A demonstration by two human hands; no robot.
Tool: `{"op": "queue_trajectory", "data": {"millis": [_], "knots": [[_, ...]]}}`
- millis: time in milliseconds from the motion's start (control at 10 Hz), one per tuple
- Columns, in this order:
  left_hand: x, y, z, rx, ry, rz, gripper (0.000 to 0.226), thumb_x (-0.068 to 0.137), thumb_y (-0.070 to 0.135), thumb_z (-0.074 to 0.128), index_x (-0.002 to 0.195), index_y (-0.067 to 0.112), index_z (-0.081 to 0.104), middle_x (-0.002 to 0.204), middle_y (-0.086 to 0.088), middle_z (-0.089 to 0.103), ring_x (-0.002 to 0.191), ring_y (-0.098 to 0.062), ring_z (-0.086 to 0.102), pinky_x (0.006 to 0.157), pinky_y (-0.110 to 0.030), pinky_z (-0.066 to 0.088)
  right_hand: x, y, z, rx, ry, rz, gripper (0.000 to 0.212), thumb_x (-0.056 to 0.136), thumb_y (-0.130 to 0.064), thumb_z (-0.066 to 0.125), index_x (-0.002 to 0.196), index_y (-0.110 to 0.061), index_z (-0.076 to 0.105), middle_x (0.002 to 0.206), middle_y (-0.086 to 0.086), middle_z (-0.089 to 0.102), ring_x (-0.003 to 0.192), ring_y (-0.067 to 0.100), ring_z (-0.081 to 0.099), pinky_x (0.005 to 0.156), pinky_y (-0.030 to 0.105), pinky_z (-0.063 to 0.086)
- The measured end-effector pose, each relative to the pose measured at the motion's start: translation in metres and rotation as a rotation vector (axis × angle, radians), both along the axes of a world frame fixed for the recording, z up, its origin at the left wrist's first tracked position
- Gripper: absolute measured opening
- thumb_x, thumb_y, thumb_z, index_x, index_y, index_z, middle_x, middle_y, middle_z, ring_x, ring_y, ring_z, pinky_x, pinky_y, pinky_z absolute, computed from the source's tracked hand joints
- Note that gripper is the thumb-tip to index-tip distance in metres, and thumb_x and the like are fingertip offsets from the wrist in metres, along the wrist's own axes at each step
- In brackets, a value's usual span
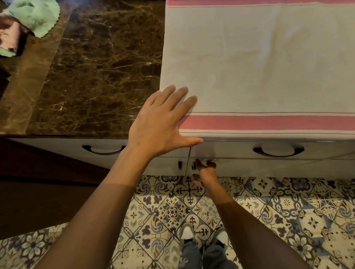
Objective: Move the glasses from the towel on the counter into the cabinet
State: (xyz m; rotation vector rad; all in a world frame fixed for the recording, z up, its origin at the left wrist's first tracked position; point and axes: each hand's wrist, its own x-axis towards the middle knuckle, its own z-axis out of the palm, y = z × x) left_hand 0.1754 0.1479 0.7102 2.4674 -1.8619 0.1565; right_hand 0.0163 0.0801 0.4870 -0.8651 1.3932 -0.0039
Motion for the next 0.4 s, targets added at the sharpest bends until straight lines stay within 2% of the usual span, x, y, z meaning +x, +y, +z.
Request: {"op": "queue_trajectory", "data": {"millis": [100, 200, 300, 400], "knots": [[-0.001, 0.000, 0.001, -0.005, 0.004, -0.003, 0.094, 0.078, 0.087, 0.033, 0.148, 0.024, 0.032, 0.157, -0.003, 0.030, 0.145, -0.027, 0.024, 0.117, -0.048, 0.023, -0.002, 0.000, 0.004, -0.004, 0.004, 0.007, 0.057, 0.095, -0.036, 0.060, 0.141, -0.025, 0.029, 0.125, 0.015, 0.055, 0.102, 0.033, 0.063, 0.074, 0.043, 0.060], [-0.001, 0.000, 0.002, -0.004, -0.003, -0.001, 0.093, 0.078, 0.087, 0.034, 0.148, 0.025, 0.032, 0.157, -0.003, 0.030, 0.145, -0.027, 0.024, 0.117, -0.048, 0.024, -0.007, 0.002, 0.014, -0.024, -0.012, 0.082, 0.050, 0.097, -0.029, 0.057, 0.141, -0.022, 0.035, 0.126, 0.013, 0.056, 0.107, 0.034, 0.061, 0.063, 0.035, 0.056], [-0.002, 0.000, 0.003, 0.002, 0.007, 0.000, 0.094, 0.078, 0.087, 0.035, 0.148, 0.026, 0.031, 0.157, -0.002, 0.030, 0.145, -0.027, 0.023, 0.117, -0.047, 0.023, -0.018, 0.002, 0.023, -0.065, -0.007, 0.198, 0.034, 0.099, -0.025, 0.053, 0.131, -0.018, 0.045, 0.125, 0.009, 0.054, 0.111, 0.031, 0.059, 0.071, 0.038, 0.057], [-0.005, 0.002, 0.006, 0.023, 0.028, 0.017, 0.093, 0.077, 0.087, 0.036, 0.148, 0.026, 0.031, 0.157, -0.002, 0.029, 0.146, -0.026, 0.022, 0.118, -0.047, 0.024, -0.026, 0.001, 0.037, -0.174, 0.016, 0.332, 0.024, 0.097, -0.026, 0.054, 0.117, -0.013, 0.052, 0.114, 0.011, 0.059, 0.102, 0.034, 0.062, 0.077, 0.045, 0.057]]}}
